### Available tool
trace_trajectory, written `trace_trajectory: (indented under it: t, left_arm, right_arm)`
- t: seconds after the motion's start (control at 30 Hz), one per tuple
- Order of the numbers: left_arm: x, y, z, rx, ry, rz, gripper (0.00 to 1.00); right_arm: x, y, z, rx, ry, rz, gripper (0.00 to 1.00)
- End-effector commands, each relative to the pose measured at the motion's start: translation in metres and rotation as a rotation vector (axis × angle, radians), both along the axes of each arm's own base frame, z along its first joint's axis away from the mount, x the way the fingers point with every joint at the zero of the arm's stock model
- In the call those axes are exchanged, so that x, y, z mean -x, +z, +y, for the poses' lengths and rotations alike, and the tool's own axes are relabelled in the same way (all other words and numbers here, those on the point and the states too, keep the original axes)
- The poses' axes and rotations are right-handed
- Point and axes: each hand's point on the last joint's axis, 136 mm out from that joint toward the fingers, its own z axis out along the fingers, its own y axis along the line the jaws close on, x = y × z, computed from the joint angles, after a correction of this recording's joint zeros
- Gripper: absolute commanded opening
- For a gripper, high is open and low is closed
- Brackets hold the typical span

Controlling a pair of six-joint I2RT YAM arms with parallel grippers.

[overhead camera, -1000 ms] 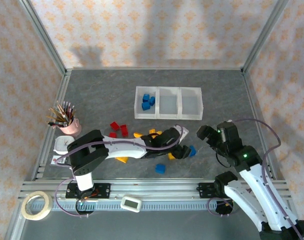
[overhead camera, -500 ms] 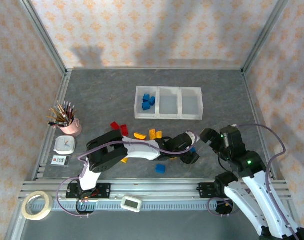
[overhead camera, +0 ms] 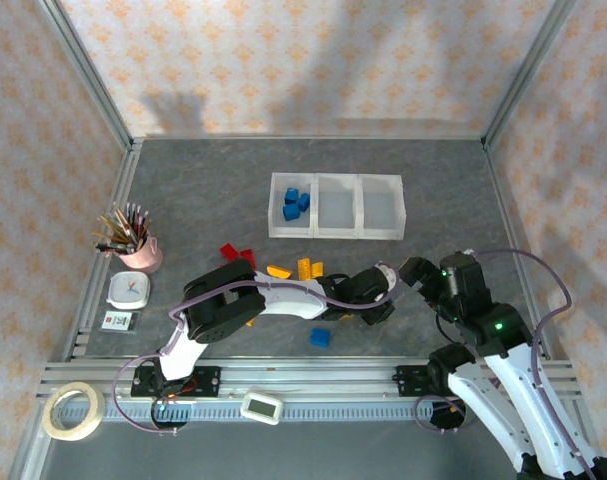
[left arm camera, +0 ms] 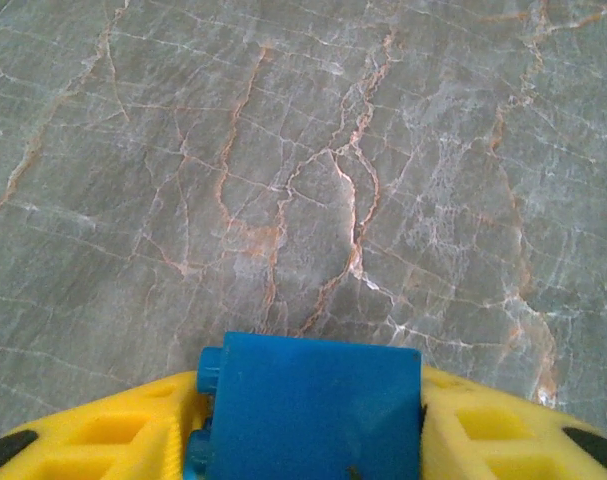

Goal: Sort the legos into containers by color
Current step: Pick up the lego from the middle-left of the table, then place the lego in the container.

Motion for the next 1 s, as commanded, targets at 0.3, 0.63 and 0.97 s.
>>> trace_trajectory:
  t: [0.3, 0.63, 0.97]
  left_arm:
    - [-0.011, 0.045, 0.008, 0.075, 0.062, -0.044, 0.39]
    - [-0.043, 0.110, 0.067, 0.220, 0.272, -0.046, 0.34]
    - [-0.107, 0.157, 0.172, 0.179, 0.685, -0.094, 0.33]
  right_arm:
    - [-0.007, 0.014, -0.001, 0.004, 0.000, -0.065, 1.00]
    - [-0.026, 0.054, 0.034, -0.092, 0.171, -0.221, 1.00]
    - [-0.057, 0.053, 0.088, -0.206, 0.400, -0.288, 1.00]
